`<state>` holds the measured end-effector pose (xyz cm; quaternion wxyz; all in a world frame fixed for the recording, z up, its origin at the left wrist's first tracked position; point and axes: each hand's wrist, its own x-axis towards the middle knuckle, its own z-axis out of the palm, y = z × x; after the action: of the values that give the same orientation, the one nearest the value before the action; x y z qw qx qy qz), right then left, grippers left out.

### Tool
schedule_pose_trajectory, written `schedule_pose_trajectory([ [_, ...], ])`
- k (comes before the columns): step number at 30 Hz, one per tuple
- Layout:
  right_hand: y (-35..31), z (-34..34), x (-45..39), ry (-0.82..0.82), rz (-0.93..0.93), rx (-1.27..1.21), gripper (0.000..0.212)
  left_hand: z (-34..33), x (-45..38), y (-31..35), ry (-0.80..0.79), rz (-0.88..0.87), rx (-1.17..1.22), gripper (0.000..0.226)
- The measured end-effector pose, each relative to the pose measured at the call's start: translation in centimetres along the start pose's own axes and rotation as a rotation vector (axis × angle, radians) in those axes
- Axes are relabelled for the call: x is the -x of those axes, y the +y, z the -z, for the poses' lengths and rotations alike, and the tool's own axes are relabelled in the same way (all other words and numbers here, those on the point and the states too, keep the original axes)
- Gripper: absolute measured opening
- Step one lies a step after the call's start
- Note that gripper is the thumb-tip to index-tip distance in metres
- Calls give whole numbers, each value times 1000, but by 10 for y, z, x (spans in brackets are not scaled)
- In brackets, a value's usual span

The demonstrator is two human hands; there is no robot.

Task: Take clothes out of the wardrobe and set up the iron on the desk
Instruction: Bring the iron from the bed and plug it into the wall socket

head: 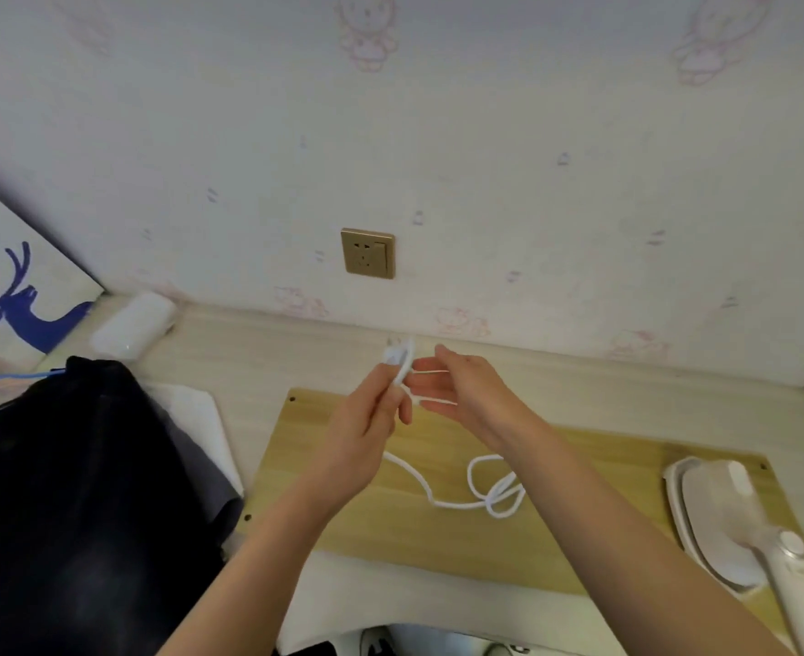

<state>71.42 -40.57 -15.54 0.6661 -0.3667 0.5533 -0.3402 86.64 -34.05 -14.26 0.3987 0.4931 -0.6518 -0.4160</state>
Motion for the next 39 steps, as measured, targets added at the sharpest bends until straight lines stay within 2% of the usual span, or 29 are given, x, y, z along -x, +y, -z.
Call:
schedule_pose_trajectory([
  [2, -7, -9, -2, -65, -134, -207, 38, 4, 2, -7, -54, -14, -33, 20],
  [5, -14, -14, -9, -116, -222, -381, 36, 10, 3, -13, -113, -30, -99, 22],
  [8, -23, -20, -16, -162, -233, -558, 45, 17, 6, -17, -165, -31, -168, 27],
  [11, -37, -26, -19, -192, -176, -652, 36, 29, 6, -24, -187, 0, -229, 32],
  [14, -47, -32, -23, -170, -118, -600, 23, 44, 3, -35, -197, 78, -220, 35],
  [17, -52, -35, -30, -136, -65, -558, 22, 57, -1, -49, -148, 174, -213, 35],
  [22, -54, -43, -35, -58, 87, -403, 41, 66, -10, -67, -64, 305, -242, 28],
  [26, -57, -52, -35, -4, 205, -255, 47, 66, -22, -75, -2, 375, -212, 23],
  [31, -60, -56, -44, 149, 352, -59, 38, 55, -54, -57, 112, 313, -89, 19],
  [34, -59, -61, -51, 262, 407, 183, 40, 45, -76, -37, 279, 241, 29, 18],
  [36, -59, -62, -55, 275, 392, 196, 41, 41, -88, -29, 358, 218, 48, 15],
  [39, -62, -54, -62, 231, 336, 156, 39, 38, -98, -32, 366, 216, 16, 8],
])
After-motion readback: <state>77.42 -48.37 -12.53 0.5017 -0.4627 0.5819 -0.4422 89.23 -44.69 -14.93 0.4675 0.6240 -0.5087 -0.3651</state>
